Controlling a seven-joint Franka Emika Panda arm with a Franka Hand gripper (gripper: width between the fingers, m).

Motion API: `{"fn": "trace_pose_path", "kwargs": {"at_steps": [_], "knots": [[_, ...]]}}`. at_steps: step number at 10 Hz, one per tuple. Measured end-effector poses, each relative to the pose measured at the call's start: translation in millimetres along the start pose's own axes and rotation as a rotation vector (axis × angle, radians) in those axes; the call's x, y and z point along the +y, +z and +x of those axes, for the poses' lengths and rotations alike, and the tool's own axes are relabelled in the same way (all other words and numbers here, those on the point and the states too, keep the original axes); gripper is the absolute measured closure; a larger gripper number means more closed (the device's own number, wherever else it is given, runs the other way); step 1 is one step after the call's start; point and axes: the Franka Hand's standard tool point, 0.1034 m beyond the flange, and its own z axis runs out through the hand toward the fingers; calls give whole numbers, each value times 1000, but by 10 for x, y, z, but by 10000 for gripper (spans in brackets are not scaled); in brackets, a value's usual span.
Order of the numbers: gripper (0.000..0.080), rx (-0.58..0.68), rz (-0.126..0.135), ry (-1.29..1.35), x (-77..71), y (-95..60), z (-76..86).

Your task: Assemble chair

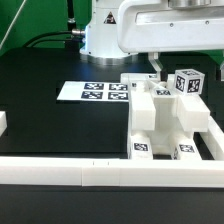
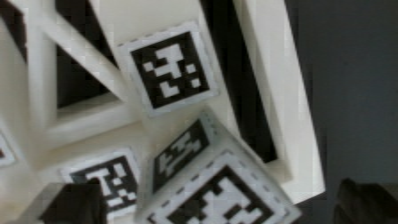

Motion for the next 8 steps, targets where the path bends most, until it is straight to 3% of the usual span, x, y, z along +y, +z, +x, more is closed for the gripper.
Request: {"fn": "trace_pose_path", "kwargs": {"at_steps": [3, 5, 6, 7, 8], "knots": [[151, 2, -7, -187, 17, -1, 7], [414, 2, -6, -176, 18, 1, 7], [414, 2, -6, -176, 19, 1, 7], [517, 2, -6, -175, 19, 1, 7], [517, 2, -6, -148, 19, 1, 7]]}}
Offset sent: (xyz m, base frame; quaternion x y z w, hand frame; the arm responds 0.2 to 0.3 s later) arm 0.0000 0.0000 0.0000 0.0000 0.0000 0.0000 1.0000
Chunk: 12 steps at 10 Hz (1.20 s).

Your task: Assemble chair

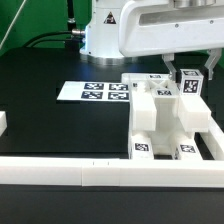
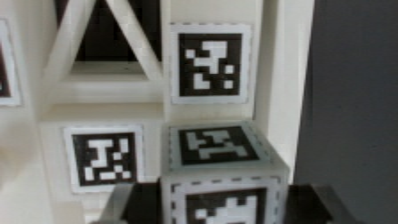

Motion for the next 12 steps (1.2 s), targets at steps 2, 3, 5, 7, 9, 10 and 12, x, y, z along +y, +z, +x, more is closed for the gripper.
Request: {"fn": "trace_pose_path", "kwargs": {"at_steps": [2, 3, 5, 7, 9, 10, 12], "knots": [[517, 0, 2, 40, -4, 0, 0], [517, 0, 2, 133, -3, 0, 1], [517, 2, 1, 345, -49, 8, -1], [517, 15, 7, 520, -134, 18, 2], [517, 19, 18, 717, -171, 21, 9], [515, 20, 19, 782, -194, 24, 7], [515, 20, 24, 934, -233, 26, 7]]}}
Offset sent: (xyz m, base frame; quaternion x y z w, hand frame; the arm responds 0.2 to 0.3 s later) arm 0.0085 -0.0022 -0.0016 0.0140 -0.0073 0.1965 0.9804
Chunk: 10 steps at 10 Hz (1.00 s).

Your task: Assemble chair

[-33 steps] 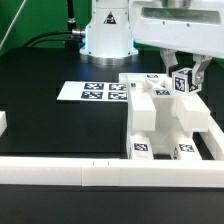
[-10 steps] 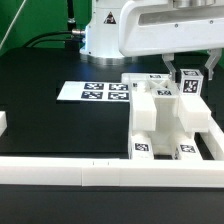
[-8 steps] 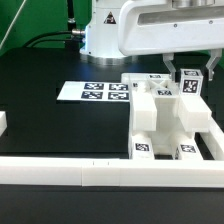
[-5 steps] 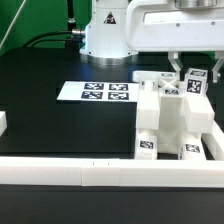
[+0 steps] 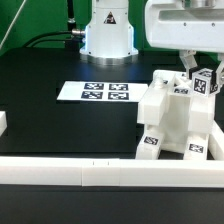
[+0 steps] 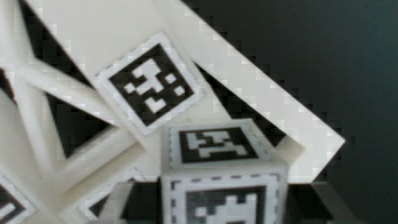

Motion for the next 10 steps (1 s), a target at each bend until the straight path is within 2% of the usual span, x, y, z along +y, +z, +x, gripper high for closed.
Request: {"fn": "trace_pose_path", "kwargs": {"at_steps": [2, 3, 4, 5, 10], "knots": [[515, 0, 0, 20, -1, 0, -1], [454, -1, -1, -18, 1, 2, -2], [271, -1, -1, -42, 2, 2, -2], [188, -2, -2, -65, -3, 6, -16], [150, -2, 3, -674, -78, 0, -104]]}}
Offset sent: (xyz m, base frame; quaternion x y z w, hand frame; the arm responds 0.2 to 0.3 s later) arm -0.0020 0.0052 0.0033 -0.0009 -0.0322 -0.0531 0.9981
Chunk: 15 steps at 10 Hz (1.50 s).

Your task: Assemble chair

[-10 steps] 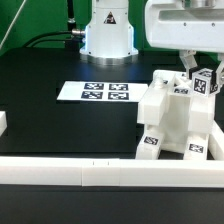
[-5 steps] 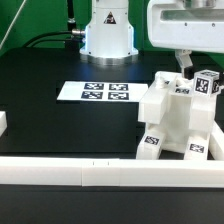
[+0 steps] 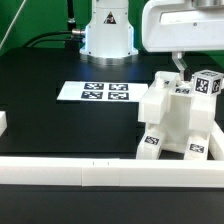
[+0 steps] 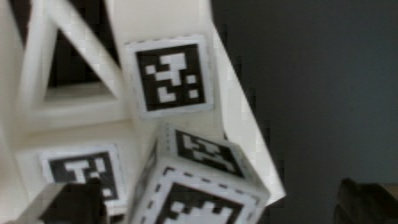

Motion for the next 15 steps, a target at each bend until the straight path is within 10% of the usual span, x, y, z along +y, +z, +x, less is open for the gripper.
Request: {"fn": "trace_pose_path", "kwargs": {"at_steps": [9, 13, 15], "knots": [[150, -2, -17, -538, 113, 16, 39], [516, -2, -17, -512, 115, 18, 39], [515, -1, -16, -441, 113, 18, 38]]}}
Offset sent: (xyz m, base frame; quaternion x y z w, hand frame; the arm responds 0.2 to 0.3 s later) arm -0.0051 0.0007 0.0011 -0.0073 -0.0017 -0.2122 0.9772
